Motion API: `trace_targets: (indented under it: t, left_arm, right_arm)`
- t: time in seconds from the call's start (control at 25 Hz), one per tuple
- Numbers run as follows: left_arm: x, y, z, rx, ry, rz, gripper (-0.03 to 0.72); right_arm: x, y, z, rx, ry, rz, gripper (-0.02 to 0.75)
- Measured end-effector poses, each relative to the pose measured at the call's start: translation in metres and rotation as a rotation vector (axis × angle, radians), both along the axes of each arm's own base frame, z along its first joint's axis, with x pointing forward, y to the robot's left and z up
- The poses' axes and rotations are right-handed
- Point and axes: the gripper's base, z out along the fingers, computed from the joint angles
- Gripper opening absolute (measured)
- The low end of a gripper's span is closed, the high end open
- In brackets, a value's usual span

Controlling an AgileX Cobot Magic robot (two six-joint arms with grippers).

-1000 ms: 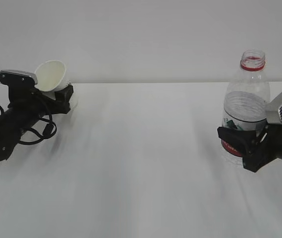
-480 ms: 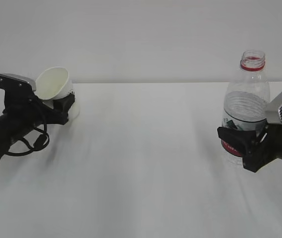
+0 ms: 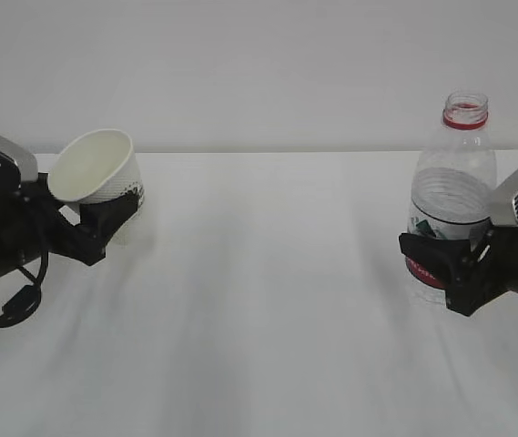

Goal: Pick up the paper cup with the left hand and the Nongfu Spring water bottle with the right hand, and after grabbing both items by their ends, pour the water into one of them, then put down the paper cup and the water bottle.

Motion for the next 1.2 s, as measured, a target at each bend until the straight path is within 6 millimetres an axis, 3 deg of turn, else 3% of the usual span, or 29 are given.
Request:
trace_targets:
  t: [0.28,0.76,1.04,1.2]
  left_arm:
    - [-0.02,-0.008,0.023,-0.057,0.027,-0.126,0.549]
    - [-0.045,-0.017,0.052,0.014,0.089,-0.322,0.547]
    - [-0.059,-0.023,0.062,0.015,0.143,-0.433,0.547]
    - [-0.071,-0.037,0.067,0.042,0.13,-0.526,0.546]
  right_arm:
    - [-0.002,0.002,-0.001,0.017,0.023,0.019,0.484]
    - [-0.006,0.006,-0.003,0.048,0.081,0.071,0.484]
    - [-0.009,0.011,0.001,0.107,0.072,0.116,0.484]
    - [-0.01,0.012,0.002,0.127,0.087,0.13,0.484]
